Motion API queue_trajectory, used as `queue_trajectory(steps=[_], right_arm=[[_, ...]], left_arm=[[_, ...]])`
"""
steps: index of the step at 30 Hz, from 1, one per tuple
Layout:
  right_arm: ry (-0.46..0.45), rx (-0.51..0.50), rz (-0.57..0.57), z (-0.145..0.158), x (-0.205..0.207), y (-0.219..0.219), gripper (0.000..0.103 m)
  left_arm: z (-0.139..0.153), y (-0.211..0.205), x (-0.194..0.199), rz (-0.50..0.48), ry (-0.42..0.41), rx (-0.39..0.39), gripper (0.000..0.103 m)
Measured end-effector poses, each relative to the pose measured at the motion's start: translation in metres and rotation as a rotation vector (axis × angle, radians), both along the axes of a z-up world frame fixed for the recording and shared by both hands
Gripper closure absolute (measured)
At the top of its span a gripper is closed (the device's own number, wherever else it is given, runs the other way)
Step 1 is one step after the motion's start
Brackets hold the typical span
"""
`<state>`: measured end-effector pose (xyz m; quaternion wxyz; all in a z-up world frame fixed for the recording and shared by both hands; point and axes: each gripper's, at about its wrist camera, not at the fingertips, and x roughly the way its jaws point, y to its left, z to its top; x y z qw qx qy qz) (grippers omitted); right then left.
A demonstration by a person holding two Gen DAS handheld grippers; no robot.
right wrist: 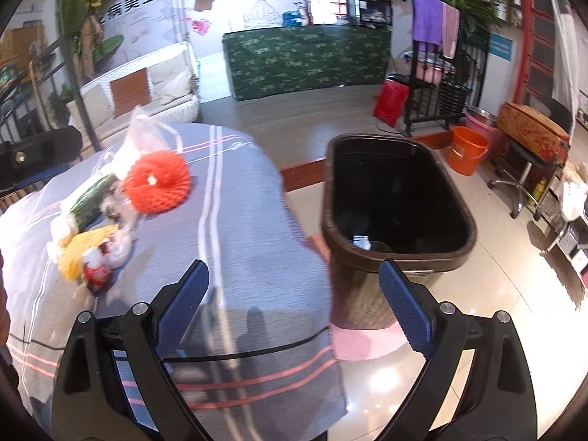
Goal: Collect trash
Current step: 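Move both tools back over the trash on the bed, then grasp the white plastic bag with red contents with the right tool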
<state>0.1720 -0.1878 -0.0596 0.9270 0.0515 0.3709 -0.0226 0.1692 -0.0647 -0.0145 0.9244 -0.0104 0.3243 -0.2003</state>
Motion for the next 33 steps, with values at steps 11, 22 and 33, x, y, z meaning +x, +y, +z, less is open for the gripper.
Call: queue_trajectory(steps=[11,22,33], right_arm=[[0.0,0.008,0.115,0.003,-0.006,0.051,0.011],[0.01,0.028,0.183,0.004,-0.016,0.083,0.011],[0.037,0.035,0.283,0.0,-0.021,0.118,0.011]], left_arm=[[-0.011,0.057,-0.021,0.14,-0.033,0.07,0.006],[-0.016,0.113,-0.031,0.285,-0.021,0.117,0.006],[-0.017,0.153,-0.032,0.348,-0.001,0.085,0.006]])
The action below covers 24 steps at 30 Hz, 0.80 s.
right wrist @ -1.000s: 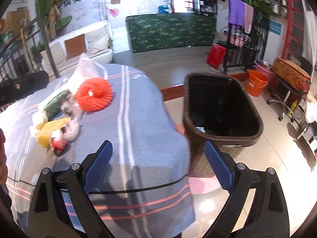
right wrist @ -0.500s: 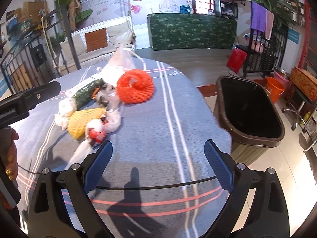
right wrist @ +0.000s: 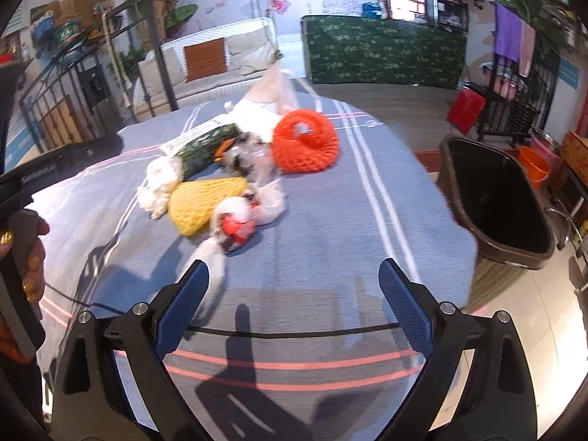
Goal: Collect trash
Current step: 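Grasp the white plastic bag with red contents with the right tool, then lift the white bag with the right tool while the left tool grasps the yellow foam net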
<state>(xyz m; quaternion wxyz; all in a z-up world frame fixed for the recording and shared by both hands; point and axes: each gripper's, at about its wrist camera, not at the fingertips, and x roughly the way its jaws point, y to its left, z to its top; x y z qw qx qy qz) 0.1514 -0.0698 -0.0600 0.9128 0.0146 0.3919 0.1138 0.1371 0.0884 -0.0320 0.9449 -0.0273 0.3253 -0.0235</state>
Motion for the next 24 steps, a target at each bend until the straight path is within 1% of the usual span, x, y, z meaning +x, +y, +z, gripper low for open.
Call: queue_trajectory(steps=[3,6,8,9,10,11,12,13,14,15,16,19,22,24], right_arm=[[0.011,-0.006,0.053,-0.002,0.007,0.019,0.011],[0.06,-0.018,0.088,-0.009,0.018,0.041,0.011],[0.08,-0.049,0.107,-0.014,0.023,0.054,0.011],[0.087,-0.076,0.112,-0.017,0.025,0.06,0.015],[0.09,-0.085,0.118,-0.019,0.024,0.064,0.028],[0.1,-0.09,0.129,-0.022,0.026,0.067,0.036],[0.115,-0.092,0.132,-0.026,0.027,0.069,0.047],[0.12,-0.091,0.128,-0.027,0.027,0.069,0.053],[0.117,-0.083,0.125,-0.028,0.027,0.067,0.055],[0.114,-0.073,0.123,-0.027,0.027,0.065,0.067],[0.116,-0.064,0.117,-0.026,0.027,0.062,0.082],[0.121,-0.029,0.097,-0.023,0.027,0.048,0.092],[0.106,-0.028,0.08,-0.02,0.026,0.037,0.094],[0.095,-0.03,0.065,-0.017,0.025,0.028,0.094]], left_arm=[[-0.002,0.003,0.0,-0.002,0.008,-0.001,0.006],[-0.001,0.006,-0.002,-0.007,0.01,-0.02,0.006],[0.0,0.007,-0.003,-0.006,0.008,-0.03,0.006],[0.0,0.007,-0.003,-0.007,0.01,-0.034,0.006],[-0.001,0.007,-0.003,-0.01,0.011,-0.039,0.006],[-0.002,0.008,-0.003,-0.014,0.013,-0.044,0.006],[-0.003,0.007,-0.003,-0.023,0.015,-0.05,0.006],[-0.004,0.006,-0.004,-0.034,0.018,-0.053,0.006],[-0.006,0.004,-0.003,-0.045,0.022,-0.05,0.006],[-0.007,0.003,-0.003,-0.053,0.026,-0.047,0.006],[-0.009,0.002,-0.003,-0.063,0.03,-0.046,0.006],[-0.011,-0.005,-0.001,-0.098,0.043,-0.051,0.006],[-0.014,-0.016,0.0,-0.149,0.05,-0.045,0.007],[-0.017,-0.024,0.002,-0.183,0.064,-0.029,0.011]])
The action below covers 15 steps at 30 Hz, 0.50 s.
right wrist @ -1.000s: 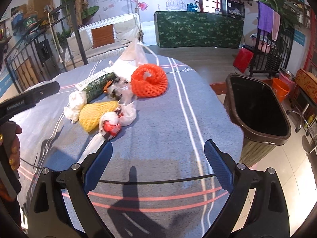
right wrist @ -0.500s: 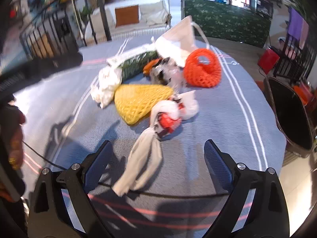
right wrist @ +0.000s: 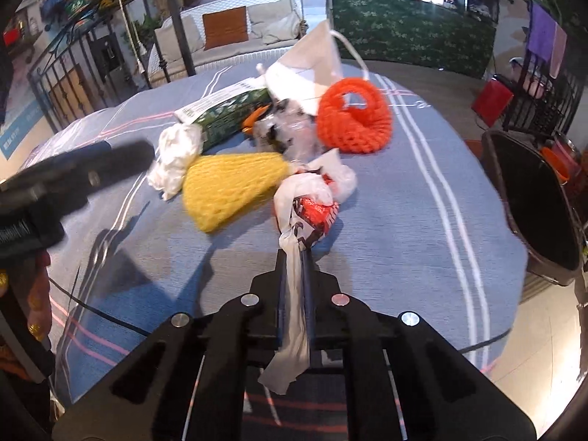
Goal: Collect trash
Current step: 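Lift the white bag with the right tool while the left tool grasps the yellow foam net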
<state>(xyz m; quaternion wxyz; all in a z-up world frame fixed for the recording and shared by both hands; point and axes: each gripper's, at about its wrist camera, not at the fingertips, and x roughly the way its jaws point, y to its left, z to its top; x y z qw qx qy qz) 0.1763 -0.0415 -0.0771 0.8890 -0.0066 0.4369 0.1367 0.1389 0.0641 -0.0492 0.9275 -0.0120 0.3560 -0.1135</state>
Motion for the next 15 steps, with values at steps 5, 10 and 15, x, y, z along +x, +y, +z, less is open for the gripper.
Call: queue_trajectory(steps=[5,10,15], right_arm=[[-0.033,-0.013,-0.037,0.008,-0.002,-0.02,0.094],[-0.051,-0.013,-0.075,0.014,0.0,-0.037,0.095],[-0.061,0.001,-0.101,0.018,-0.001,-0.051,0.095]], left_arm=[[-0.011,-0.025,0.005,-0.091,0.037,0.043,0.018],[-0.026,-0.046,0.014,-0.155,0.08,0.115,0.031],[-0.036,-0.061,0.022,-0.166,0.102,0.187,0.038]])
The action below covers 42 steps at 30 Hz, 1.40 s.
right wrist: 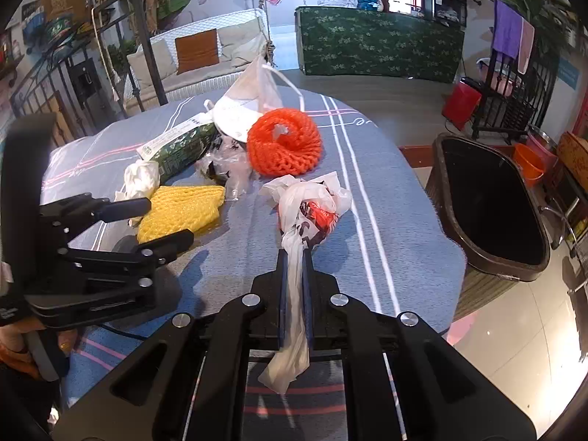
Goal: Collect trash
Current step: 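Lift the white bag with the right tool while the left tool grasps the yellow foam net, then carry the white bag over the wastebasket and open the right tool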
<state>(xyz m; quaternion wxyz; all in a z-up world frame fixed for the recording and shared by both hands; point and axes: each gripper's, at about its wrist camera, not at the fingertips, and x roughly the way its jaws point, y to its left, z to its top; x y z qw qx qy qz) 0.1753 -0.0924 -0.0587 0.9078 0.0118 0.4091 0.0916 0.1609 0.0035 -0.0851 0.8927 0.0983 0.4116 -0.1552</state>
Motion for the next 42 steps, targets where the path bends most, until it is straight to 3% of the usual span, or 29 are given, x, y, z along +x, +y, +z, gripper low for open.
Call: queue_trajectory(steps=[5,12,25,42], right_arm=[[-0.013,0.01,-0.014,0.003,-0.002,-0.007,0.095],[-0.018,0.017,-0.023,0.003,-0.005,-0.011,0.095],[-0.025,0.026,-0.05,0.004,-0.007,-0.023,0.095],[-0.067,0.023,-0.116,0.011,-0.004,-0.051,0.095]], left_arm=[[-0.006,-0.002,0.005,0.017,0.007,0.028,0.049],[-0.002,0.007,0.004,0.07,-0.008,0.01,0.081],[0.024,0.008,-0.003,0.092,-0.067,-0.11,0.085],[0.067,-0.028,-0.005,-0.011,-0.146,-0.276,0.085]])
